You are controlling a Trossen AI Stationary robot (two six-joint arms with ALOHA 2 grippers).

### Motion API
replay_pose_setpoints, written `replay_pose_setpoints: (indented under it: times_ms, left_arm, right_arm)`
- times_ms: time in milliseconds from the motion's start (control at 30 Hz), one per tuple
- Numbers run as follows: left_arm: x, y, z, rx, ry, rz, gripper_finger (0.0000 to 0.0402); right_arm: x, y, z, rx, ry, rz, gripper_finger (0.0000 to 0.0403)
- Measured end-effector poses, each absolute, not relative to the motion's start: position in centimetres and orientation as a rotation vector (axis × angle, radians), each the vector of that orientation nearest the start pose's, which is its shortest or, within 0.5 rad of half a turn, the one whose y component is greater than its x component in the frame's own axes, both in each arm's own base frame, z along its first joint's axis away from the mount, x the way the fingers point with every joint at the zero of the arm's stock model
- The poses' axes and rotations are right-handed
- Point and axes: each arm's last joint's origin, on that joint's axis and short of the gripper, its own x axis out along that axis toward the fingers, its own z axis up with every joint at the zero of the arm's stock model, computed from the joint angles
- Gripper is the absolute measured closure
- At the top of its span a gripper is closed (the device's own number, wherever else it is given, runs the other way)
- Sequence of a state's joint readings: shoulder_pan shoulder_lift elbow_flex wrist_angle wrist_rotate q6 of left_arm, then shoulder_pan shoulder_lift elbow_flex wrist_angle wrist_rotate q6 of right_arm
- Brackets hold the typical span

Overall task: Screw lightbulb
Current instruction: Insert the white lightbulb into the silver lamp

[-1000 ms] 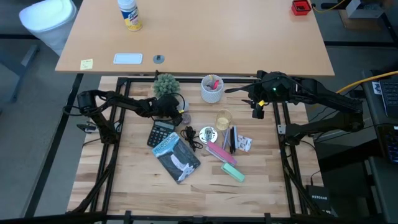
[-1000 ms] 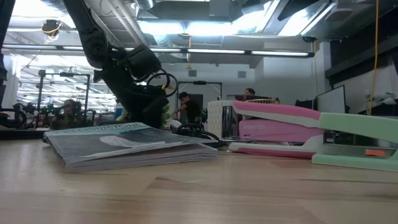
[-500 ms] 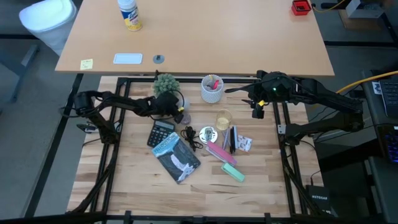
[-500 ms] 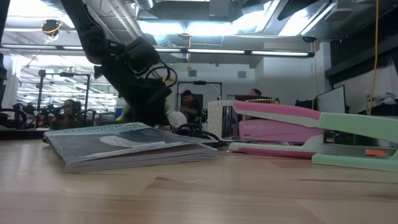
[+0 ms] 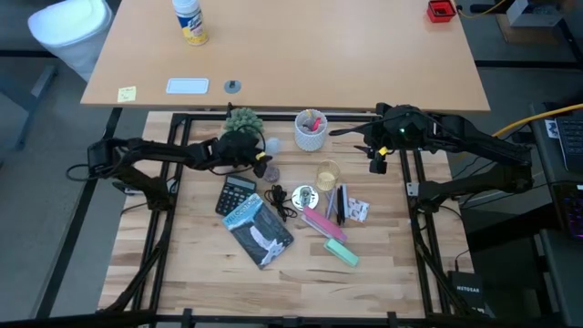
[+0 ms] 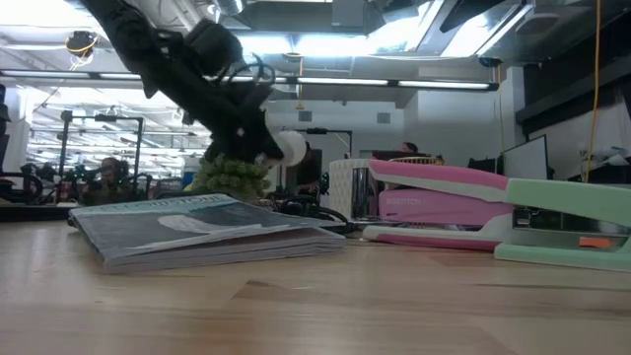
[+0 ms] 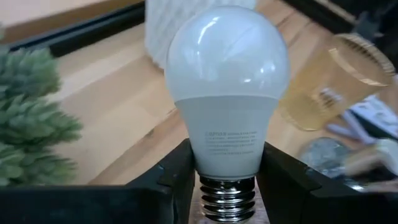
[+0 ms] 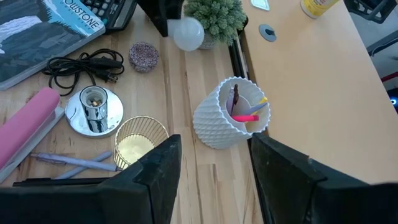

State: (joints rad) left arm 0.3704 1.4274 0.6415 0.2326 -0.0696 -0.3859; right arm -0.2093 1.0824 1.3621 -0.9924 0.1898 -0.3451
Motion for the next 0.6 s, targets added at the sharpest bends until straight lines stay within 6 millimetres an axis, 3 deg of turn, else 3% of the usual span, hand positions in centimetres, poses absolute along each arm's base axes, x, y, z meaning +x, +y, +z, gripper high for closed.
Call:
replay_pose_setpoints:
  times_ms: [233,600]
  left_arm:
    - [27.0,8.1,19.6,-0.443,0.369,0.432,0.0262]
    - [28.4,3.3,20.7,-0.422,0.286,0.242,0.0259]
  right_arm:
    - [18.3,-4.4,39.9,-0.301,0.768,-0.262,0.0203]
    - [19.8,-4.7,39.0,-0.096,0.786,-0.309,0.0203]
